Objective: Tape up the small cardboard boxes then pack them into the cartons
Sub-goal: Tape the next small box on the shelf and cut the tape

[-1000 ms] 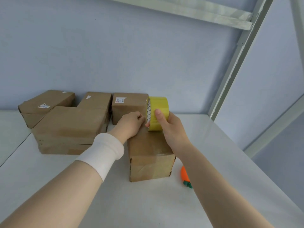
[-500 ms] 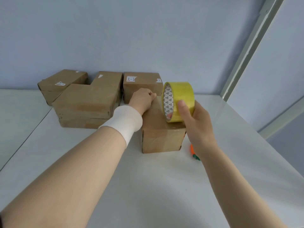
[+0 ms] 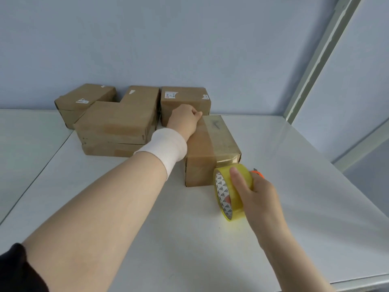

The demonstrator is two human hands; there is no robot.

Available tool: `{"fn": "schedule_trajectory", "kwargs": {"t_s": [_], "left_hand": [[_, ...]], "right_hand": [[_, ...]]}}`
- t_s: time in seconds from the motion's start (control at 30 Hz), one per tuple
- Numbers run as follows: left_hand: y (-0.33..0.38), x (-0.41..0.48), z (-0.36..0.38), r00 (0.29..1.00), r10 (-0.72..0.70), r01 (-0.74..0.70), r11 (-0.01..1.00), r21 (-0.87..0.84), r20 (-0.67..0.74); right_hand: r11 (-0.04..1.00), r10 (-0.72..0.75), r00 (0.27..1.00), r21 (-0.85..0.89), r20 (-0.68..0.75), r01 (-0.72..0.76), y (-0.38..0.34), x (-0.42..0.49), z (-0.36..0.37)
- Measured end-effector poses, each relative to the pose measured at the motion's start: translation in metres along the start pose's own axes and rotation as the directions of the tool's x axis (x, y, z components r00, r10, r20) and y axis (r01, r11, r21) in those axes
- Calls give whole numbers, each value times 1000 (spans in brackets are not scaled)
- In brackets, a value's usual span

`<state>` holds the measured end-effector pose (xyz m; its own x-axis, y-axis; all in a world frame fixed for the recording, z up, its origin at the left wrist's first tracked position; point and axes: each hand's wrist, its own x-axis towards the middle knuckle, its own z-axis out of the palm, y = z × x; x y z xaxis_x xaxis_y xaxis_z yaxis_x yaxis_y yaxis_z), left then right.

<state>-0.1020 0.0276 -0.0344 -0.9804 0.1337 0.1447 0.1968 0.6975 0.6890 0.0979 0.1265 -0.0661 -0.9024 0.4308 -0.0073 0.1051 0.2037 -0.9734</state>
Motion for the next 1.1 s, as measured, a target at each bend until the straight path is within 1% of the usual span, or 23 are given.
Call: {"fn": "schedule_trajectory", "kwargs": {"t_s": [0.07,0.1,0.13,0.17,0.2,0.23,0.3,0.33,0.4,0.43,0.53,0.6,0.7,0.77,0.83,0.87,0.9,0.93,0.97,1.0,1.03,1.07,1.1], "left_hand": [[3,-9,-6,984,115,-98,987,125,-135],[5,-16,-9,960,213,-183,969,167,-182],[7,-25,-10,928,319,-290,943,163,-194],[11,-38,-10,896,416,-399,908,125,-158],[14,-50,-8,866,493,-489,870,69,-76],[16,-62,-4,838,544,-546,837,35,43],[14,-75,4,778,564,-609,785,111,277],[11,-74,6,767,551,-622,765,167,329],[8,-64,3,773,536,-619,755,216,340],[7,-59,3,774,537,-618,755,218,335],[8,-49,4,766,545,-628,748,215,342],[9,-46,6,763,554,-631,749,200,333],[6,-43,8,764,567,-631,757,171,307],[5,-43,6,758,568,-638,748,183,321],[9,-46,2,769,546,-625,751,212,333],[10,-50,0,789,537,-605,766,219,300],[11,-57,-3,818,534,-573,789,221,213],[10,-68,-7,847,526,-529,822,210,76],[8,-82,-10,859,506,-487,854,182,-74],[5,-97,-13,862,473,-450,880,154,-183],[3,-110,-16,881,424,-404,905,136,-209],[2,-121,-17,925,348,-332,935,122,-152],[2,-128,-17,967,248,-241,965,106,-57]], "right_hand": [[1000,14,1000,-3,-3,-14,-2,2,-1],[1000,21,1000,6,-3,-21,-2,2,-2],[999,31,1000,18,-5,-31,-2,1,-3],[999,35,999,29,-11,-35,-2,0,-4],[999,37,999,34,-18,-36,-3,0,-4],[999,38,999,38,-21,-37,-4,2,-5],[996,50,999,76,19,-52,-7,3,-6],[991,58,996,116,74,-67,-9,2,-7],[981,50,981,176,187,-84,-9,-1,-8],[985,33,980,161,198,-66,-7,-2,-8],[997,-43,993,70,108,36,-7,-2,-5],[997,-57,997,53,60,54,-8,-3,-6],[996,15,999,88,52,-20,-6,-7,-9],[994,64,995,84,80,-71,-9,-7,-9],[991,97,989,77,113,-106,-14,-4,-9],[989,110,985,89,135,-122,-16,-3,-10],[985,120,981,101,155,-137,-16,-2,-11],[982,126,977,116,172,-147,-16,-2,-13],[979,124,974,136,191,-152,-15,-2,-15],[976,119,969,155,215,-154,-13,-1,-17],[973,115,964,167,241,-158,-12,0,-19],[974,108,958,165,267,-156,-11,1,-20],[976,106,949,154,296,-157,-10,3,-21]]}}
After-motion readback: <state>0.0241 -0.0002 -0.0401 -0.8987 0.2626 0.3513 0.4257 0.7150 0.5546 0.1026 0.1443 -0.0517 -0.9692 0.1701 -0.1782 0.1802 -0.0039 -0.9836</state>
